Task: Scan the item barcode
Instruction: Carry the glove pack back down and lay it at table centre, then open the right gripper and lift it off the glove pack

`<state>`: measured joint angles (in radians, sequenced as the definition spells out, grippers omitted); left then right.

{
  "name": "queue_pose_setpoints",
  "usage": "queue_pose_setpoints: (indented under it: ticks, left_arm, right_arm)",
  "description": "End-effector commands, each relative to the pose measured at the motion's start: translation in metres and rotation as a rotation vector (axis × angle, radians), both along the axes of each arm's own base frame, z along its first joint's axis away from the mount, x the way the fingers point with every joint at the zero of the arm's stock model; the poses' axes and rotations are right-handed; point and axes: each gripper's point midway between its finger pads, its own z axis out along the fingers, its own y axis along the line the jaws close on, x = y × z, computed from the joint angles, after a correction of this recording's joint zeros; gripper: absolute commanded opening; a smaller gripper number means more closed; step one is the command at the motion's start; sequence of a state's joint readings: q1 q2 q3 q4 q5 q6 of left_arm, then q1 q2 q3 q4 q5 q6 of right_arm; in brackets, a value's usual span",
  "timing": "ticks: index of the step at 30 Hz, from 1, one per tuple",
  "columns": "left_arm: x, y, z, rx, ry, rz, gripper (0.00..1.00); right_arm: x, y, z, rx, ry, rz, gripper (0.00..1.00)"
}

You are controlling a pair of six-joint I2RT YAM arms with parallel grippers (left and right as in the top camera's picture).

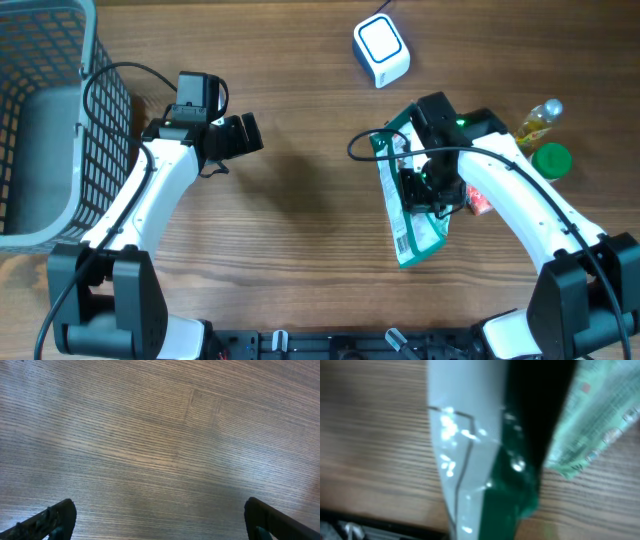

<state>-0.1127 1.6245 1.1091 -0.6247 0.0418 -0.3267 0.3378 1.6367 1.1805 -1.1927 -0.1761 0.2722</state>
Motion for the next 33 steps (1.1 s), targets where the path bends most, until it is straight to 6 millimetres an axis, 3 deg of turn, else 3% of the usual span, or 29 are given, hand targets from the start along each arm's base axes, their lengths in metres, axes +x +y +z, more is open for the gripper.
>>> queue_pose_setpoints:
  ticks: [1, 3, 9, 11, 21, 27, 33]
  left_arm:
    - [0.003, 0.004, 0.004, 0.013, -0.015, 0.005, 1.00]
    - [0.003, 0.004, 0.004, 0.013, -0.014, 0.005, 1.00]
    - [0.003, 0.004, 0.004, 0.013, -0.015, 0.005, 1.00]
    - [0.003, 0.004, 0.004, 0.013, -0.014, 0.005, 1.00]
    - [0.003, 0.004, 0.004, 0.013, -0.015, 0.005, 1.00]
    - [0.003, 0.004, 0.004, 0.013, -0.015, 0.005, 1.00]
    - [0.003, 0.004, 0.004, 0.013, -0.015, 0.005, 1.00]
  right_arm:
    - [0.004, -0.010, -0.007, -0.060, -0.012, -0.050, 0.48]
    - [0.007, -0.010, -0.007, -0.064, -0.025, -0.053, 0.69]
    - [0.014, -0.025, -0.008, -0.158, -0.059, -0.141, 0.84]
    - [0.018, -0.023, -0.008, -0.149, -0.072, -0.142, 1.00]
    - [0.031, -0.018, -0.008, -0.123, -0.124, -0.147, 1.00]
    - [0.078, -0.001, -0.003, -0.042, -0.311, -0.163, 1.00]
    - [0.132, 0.018, 0.018, 0.058, -0.537, -0.181, 1.00]
